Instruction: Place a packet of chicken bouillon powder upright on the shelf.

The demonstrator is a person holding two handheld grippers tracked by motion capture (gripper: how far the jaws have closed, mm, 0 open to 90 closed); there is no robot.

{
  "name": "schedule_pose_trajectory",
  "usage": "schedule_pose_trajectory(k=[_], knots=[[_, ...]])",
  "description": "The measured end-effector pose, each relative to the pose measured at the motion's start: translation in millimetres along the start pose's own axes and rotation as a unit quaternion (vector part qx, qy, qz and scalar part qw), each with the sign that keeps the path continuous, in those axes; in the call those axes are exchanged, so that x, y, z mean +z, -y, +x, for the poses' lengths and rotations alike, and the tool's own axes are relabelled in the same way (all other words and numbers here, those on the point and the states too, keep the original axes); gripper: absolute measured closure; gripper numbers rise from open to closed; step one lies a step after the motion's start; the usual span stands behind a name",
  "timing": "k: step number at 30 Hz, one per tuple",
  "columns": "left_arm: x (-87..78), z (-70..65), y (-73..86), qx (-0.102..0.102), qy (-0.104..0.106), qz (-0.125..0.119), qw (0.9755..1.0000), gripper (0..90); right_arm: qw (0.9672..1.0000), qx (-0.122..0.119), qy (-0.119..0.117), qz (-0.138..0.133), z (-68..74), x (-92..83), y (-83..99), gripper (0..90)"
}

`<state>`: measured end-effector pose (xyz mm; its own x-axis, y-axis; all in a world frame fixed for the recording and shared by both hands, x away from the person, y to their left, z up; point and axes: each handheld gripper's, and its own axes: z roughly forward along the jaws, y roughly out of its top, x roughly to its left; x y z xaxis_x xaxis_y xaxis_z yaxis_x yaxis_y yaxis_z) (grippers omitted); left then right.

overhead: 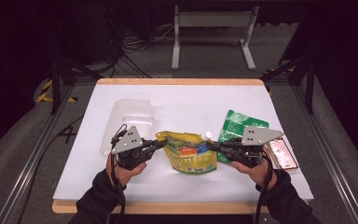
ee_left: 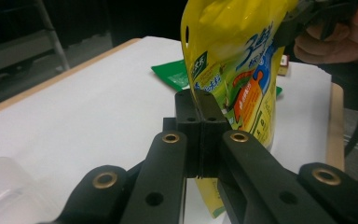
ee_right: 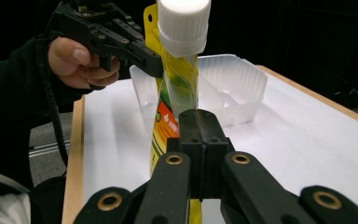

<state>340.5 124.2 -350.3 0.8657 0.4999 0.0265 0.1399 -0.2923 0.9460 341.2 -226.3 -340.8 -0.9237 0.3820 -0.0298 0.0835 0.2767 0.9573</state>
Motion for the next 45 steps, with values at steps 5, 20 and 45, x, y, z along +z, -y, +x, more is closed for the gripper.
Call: schedule_pose_trajectory(k=[5,20,45], knots=[[-12.5,2.7,-5.3,0.005,-0.017,-0.022,0.9996,89.8,0.9999,-0.005,0.008,-0.007,4.2,9.6,-7.3,90.0],[-56.9,23.7,-11.7,0.008,-0.09,-0.07,0.9934,89.8,0.9996,-0.017,0.003,-0.022,8.6,57.3,-36.4,90.0],[-121.3,59.1,6.7,-0.015,-0.18,-0.108,0.9776,89.7,0.9997,-0.023,-0.013,0.002,11.1,158.1,-70.2,90.0]])
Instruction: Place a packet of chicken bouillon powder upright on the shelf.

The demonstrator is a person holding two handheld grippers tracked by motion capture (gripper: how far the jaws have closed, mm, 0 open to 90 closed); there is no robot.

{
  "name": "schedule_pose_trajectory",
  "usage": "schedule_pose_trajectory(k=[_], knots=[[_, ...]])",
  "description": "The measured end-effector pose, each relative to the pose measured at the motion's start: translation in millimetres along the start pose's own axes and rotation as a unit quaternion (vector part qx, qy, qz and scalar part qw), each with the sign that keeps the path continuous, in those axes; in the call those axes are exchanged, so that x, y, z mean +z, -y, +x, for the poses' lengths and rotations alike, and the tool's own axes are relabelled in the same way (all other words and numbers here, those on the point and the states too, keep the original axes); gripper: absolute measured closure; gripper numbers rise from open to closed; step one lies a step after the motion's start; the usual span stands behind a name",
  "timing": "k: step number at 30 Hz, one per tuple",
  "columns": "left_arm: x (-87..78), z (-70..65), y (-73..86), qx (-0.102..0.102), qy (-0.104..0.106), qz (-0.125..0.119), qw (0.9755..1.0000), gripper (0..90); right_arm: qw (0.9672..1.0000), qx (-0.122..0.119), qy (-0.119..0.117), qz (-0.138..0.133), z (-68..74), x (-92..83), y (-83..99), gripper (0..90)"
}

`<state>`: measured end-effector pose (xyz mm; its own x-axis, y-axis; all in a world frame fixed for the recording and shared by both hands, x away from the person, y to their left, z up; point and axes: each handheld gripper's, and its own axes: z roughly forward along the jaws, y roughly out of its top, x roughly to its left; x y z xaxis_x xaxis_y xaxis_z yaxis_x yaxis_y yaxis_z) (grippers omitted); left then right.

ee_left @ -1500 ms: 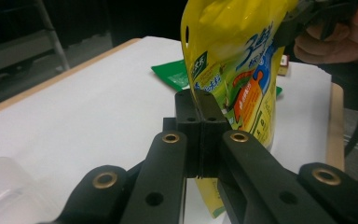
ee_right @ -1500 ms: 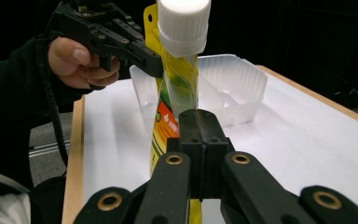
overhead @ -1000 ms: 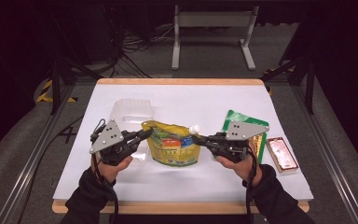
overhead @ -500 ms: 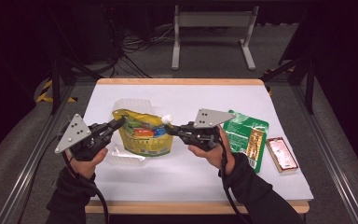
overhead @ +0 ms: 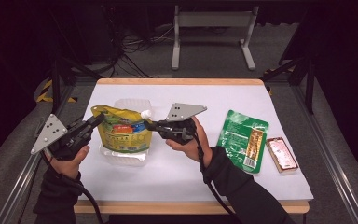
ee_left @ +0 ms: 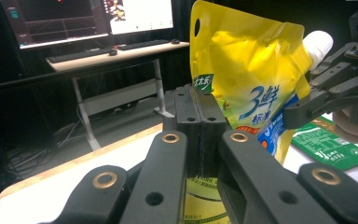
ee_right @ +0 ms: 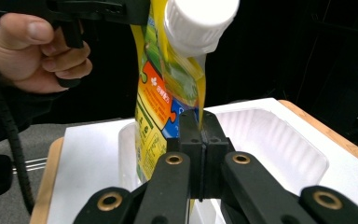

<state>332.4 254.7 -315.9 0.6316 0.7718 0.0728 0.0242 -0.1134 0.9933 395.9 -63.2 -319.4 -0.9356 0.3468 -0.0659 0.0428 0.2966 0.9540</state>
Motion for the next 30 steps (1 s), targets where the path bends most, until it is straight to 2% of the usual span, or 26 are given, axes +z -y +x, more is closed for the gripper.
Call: schedule_pose_trajectory(k=[4,7,11,16,24,29,30], knots=[[-2.3,5.1,4.4,-0.004,0.005,0.002,1.0,89.8,1.0,0.006,-0.003,0.003,-1.5,7.4,2.9,90.0],[-2.8,8.2,10.8,-0.011,0.017,-0.005,0.9998,89.7,0.9999,0.01,-0.003,0.004,-3.1,11.6,5.4,90.0],[0.1,11.6,20.6,-0.018,0.025,0.002,0.9995,89.7,0.9998,0.015,0.002,0.015,-5.3,15.2,10.5,90.0],[1.3,10.8,26.9,-0.017,0.027,0.018,0.9993,89.7,0.9994,0.027,-0.002,0.019,-8.6,20.7,20.6,90.0],[-0.5,8.4,38.0,-0.014,0.029,0.035,0.9989,89.7,0.9989,0.024,0.003,0.039,-7.7,26.1,30.1,89.9],[-3.3,7.4,41.9,-0.02,0.029,0.033,0.9988,89.7,0.9988,0.028,0.002,0.039,-7.3,28.7,32.4,89.8],[-3.9,7.6,42.1,-0.016,0.029,0.035,0.9988,89.7,0.9989,0.025,0.002,0.04,-6.5,29.2,32.3,89.7]])
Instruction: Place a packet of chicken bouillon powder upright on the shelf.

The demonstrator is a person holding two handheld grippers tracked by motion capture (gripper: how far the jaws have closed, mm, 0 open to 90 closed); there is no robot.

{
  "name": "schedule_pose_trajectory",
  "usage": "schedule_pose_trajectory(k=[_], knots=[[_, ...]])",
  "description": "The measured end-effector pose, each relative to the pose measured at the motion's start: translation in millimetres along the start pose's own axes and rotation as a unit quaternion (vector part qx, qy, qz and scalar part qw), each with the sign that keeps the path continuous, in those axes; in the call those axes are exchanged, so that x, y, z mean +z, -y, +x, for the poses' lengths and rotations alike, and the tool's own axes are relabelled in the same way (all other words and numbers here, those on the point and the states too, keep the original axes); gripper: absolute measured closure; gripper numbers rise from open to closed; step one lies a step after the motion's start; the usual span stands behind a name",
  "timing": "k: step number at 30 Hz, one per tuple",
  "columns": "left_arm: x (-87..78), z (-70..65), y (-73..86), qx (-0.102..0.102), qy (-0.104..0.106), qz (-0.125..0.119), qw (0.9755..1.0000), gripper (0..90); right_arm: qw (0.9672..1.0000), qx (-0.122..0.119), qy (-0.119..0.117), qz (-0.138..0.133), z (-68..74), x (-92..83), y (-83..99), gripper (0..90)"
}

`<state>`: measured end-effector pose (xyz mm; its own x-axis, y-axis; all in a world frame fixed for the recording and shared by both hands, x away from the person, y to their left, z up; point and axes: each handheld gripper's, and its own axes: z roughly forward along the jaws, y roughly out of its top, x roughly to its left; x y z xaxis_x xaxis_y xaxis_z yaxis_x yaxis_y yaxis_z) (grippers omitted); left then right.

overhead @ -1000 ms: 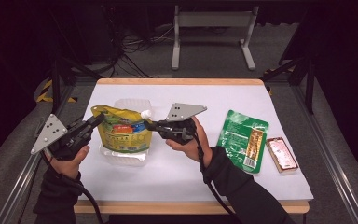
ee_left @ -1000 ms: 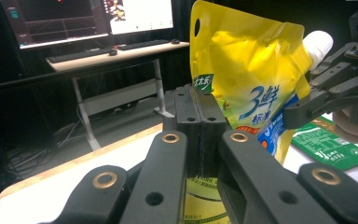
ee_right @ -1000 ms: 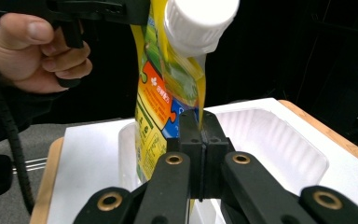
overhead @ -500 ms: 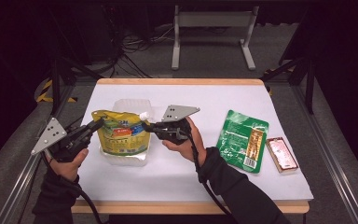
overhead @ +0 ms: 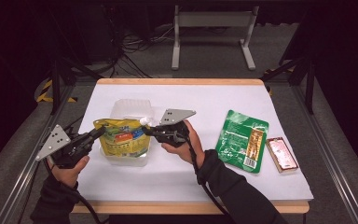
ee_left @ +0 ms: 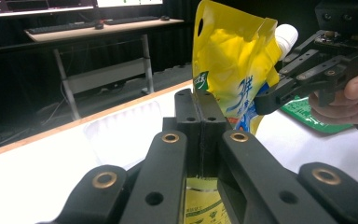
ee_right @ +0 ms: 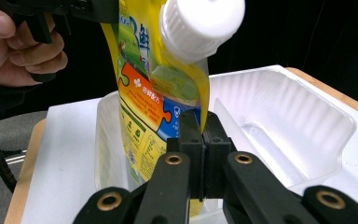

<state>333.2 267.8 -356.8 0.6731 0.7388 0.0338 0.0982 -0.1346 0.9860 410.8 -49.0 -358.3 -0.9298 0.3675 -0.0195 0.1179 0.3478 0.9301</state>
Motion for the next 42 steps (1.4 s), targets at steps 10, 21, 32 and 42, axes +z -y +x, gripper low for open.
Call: schedule_pose_trajectory(k=[10,21,32,42], knots=[[-3.6,-0.7,10.5,0.001,-0.008,0.024,0.9997,89.7,0.9999,-0.008,0.002,0.009,4.8,6.7,2.9,88.5],[-8.8,-7.0,15.2,0.006,-0.018,0.03,0.9994,88.3,0.9998,-0.009,-0.002,0.015,8.5,7.5,5.5,81.9],[-13.9,-20.3,3.3,0.012,-0.043,0.016,0.9989,64.2,0.9998,-0.006,0.006,0.019,4.4,-20.5,6.1,76.7],[-33.9,-47.5,-28.0,0.051,-0.051,-0.037,0.9967,49.6,0.9998,-0.006,0.008,0.02,5.2,-39.1,16.6,79.6]])
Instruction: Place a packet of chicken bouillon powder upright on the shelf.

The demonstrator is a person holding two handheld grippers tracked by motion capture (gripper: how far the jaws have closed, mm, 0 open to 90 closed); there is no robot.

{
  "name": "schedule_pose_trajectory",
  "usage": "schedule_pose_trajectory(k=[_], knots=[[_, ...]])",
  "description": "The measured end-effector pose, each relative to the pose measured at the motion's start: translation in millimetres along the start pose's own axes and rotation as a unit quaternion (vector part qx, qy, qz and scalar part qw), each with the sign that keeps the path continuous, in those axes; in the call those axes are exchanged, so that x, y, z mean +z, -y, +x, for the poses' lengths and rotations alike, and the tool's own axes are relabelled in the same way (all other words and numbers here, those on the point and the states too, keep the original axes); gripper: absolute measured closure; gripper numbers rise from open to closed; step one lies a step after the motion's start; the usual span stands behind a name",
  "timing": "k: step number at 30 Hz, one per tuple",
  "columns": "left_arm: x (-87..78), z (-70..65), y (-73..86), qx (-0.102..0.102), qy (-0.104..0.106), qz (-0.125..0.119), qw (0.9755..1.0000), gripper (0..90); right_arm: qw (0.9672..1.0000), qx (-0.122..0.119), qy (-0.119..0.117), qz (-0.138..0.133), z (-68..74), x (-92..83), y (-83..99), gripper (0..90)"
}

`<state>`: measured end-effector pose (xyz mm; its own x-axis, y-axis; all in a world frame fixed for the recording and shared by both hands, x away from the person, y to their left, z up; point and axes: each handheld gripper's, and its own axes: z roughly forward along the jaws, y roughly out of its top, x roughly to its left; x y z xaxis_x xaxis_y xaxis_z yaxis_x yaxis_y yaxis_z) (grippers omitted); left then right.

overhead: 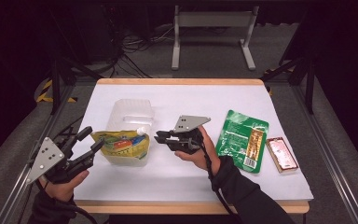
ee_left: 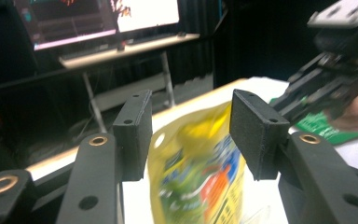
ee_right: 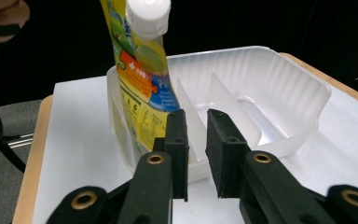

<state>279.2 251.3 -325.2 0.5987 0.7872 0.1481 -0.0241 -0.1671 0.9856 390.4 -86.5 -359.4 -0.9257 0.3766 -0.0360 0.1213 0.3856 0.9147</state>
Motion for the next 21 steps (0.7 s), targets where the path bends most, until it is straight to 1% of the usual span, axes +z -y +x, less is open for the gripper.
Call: schedule_pose_trajectory(k=[1,3,5,6,7,8,10,12,13,16,17,18,19,20,21], knots=[[-1.3,-1.9,-3.1,0.004,-0.001,-0.005,1.0,48.4,1.0,0.0,0.002,0.001,0.1,-1.3,0.8,80.0],[-5.7,-6.0,-12.1,0.008,0.007,-0.012,0.9999,47.8,1.0,0.003,-0.001,-0.001,-0.4,-3.0,1.6,82.0],[-8.7,-11.5,-18.7,0.013,0.01,-0.023,0.9996,47.8,1.0,0.002,0.003,-0.002,-0.3,-3.1,1.9,83.0],[-9.2,-14.2,-20.6,0.017,0.011,-0.022,0.9995,47.8,1.0,0.004,0.002,-0.003,-0.4,-3.0,2.1,83.2],[-8.9,-17.5,-21.2,0.024,0.005,-0.025,0.9994,47.8,1.0,0.005,0.001,-0.002,-0.2,-2.7,2.4,83.2],[-7.9,-19.3,-20.9,0.026,0.005,-0.024,0.9994,47.8,1.0,0.002,0.002,-0.001,0.0,-2.1,2.9,83.5],[-5.4,-21.6,-19.4,0.021,0.009,-0.021,0.9995,45.9,1.0,-0.001,0.003,0.002,0.6,-2.0,3.8,83.5],[-3.9,-24.7,-19.1,0.022,0.016,-0.021,0.9994,45.4,0.9999,-0.008,0.007,0.007,1.0,-2.5,5.0,84.6],[-3.9,-26.9,-20.2,0.024,0.025,-0.023,0.9991,45.1,0.9999,-0.012,0.008,0.008,1.0,-2.8,5.5,85.0],[-4.6,-34.8,-24.6,0.031,0.039,-0.029,0.9983,44.5,0.9999,-0.01,0.01,0.008,-0.4,-3.1,7.1,85.9],[-4.6,-34.8,-24.6,0.031,0.039,-0.029,0.9983,44.6,0.9999,-0.009,0.01,0.008,-0.7,-3.1,7.3,86.1],[-3.1,-42.1,-26.2,0.04,0.055,-0.031,0.9972,44.6,0.9999,-0.007,0.01,0.007,-0.9,-3.4,7.7,86.2],[-1.9,-46.2,-26.2,0.045,0.064,-0.028,0.9966,44.7,0.9999,-0.006,0.01,0.006,-0.8,-3.6,8.1,86.2],[-0.2,-50.1,-25.5,0.049,0.076,-0.027,0.9955,45.7,0.9999,-0.007,0.011,0.007,-0.8,-4.3,8.6,85.7],[1.8,-54.2,-24.6,0.053,0.084,-0.024,0.9948,46.0,0.9998,-0.009,0.013,0.008,-1.0,-5.3,9.4,85.7]])
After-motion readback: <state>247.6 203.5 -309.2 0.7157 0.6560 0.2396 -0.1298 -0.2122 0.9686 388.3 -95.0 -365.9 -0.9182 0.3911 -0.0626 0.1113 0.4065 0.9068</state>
